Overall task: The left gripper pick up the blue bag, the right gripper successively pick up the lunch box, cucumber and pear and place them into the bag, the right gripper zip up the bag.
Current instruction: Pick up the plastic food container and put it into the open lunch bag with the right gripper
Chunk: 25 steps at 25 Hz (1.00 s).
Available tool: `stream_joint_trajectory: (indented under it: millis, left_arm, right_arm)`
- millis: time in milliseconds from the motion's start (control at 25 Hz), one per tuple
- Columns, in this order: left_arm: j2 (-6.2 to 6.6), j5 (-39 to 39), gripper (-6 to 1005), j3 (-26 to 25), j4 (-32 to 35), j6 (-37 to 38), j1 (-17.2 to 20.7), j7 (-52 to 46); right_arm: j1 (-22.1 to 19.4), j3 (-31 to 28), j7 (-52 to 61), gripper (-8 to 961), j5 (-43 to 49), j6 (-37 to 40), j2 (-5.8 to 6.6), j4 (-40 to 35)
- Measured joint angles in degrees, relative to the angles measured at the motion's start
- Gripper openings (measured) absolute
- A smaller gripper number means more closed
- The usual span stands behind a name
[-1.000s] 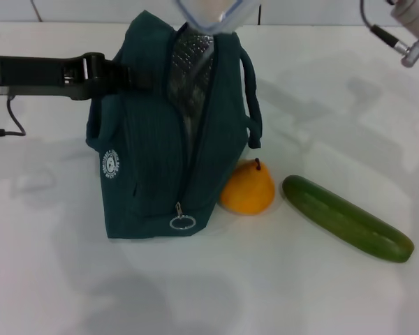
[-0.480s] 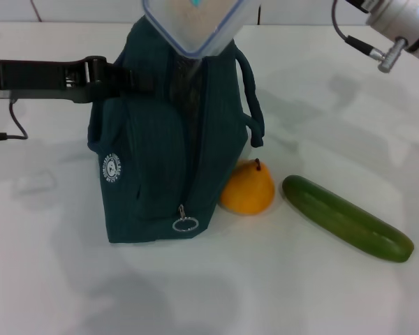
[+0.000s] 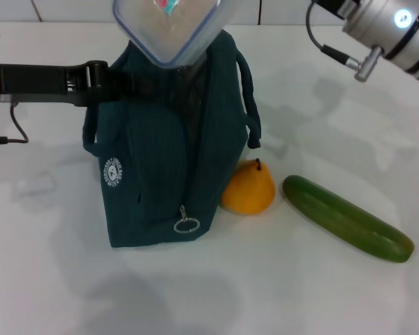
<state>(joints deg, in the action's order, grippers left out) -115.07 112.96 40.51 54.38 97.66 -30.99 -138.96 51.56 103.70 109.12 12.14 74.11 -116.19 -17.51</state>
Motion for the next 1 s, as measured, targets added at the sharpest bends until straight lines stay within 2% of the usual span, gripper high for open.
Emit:
stream_joint_trajectory:
  millis: [480,1000]
  left_arm:
    - [0.02,-2.8,67,-0.5,0.1,-0.6,1.1,1.6]
    - [0.13,-3.2,68,-1.2,-0.1,-1.3,1.3,2.1]
  right_arm:
    - [-4.0,4.9,-1.0,144,0.1,-3.8,0.00,-0.1]
    - [-4.4,5.9,-1.9,149,0.9,-5.0,0.00,-0.1]
